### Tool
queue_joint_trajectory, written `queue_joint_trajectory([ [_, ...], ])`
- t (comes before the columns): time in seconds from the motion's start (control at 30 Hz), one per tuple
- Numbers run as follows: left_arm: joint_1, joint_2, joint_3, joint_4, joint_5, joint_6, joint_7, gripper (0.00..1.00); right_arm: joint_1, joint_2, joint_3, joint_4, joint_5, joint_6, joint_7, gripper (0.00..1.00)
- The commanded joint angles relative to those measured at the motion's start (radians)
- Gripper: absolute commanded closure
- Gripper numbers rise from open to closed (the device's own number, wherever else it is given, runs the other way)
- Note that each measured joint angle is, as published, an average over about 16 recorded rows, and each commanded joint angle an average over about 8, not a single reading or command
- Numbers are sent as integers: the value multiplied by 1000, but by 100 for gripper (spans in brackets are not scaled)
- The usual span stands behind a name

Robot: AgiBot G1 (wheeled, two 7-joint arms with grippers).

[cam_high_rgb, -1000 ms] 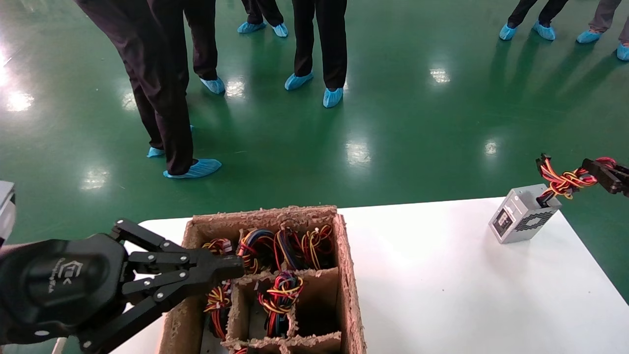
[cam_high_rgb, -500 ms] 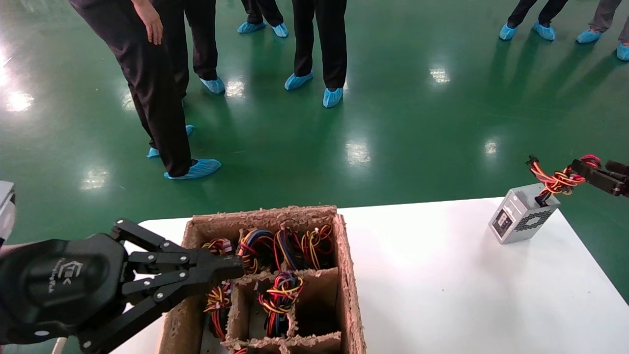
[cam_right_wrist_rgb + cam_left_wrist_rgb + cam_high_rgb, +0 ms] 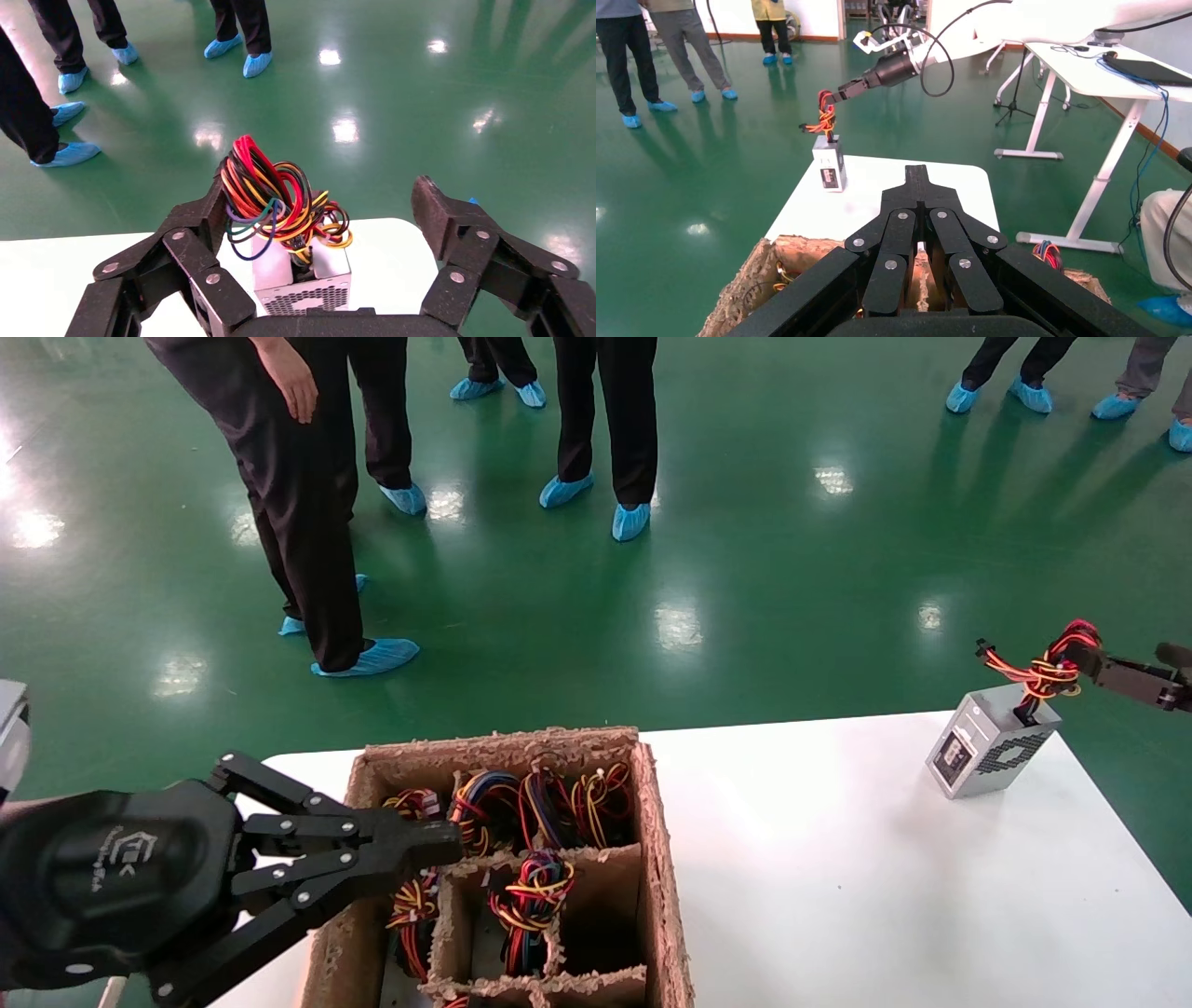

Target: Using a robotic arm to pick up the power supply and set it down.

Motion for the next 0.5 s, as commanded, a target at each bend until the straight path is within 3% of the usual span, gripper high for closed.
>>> queue_joint_trajectory([
  [0.03, 0, 0, 0, 0, 0, 0, 0, 100, -7, 0, 0, 8, 0, 1, 8, 0],
  [0.5, 0, 0, 0, 0, 0, 0, 0, 100, -59, 2, -1, 110, 7, 4, 78, 0],
])
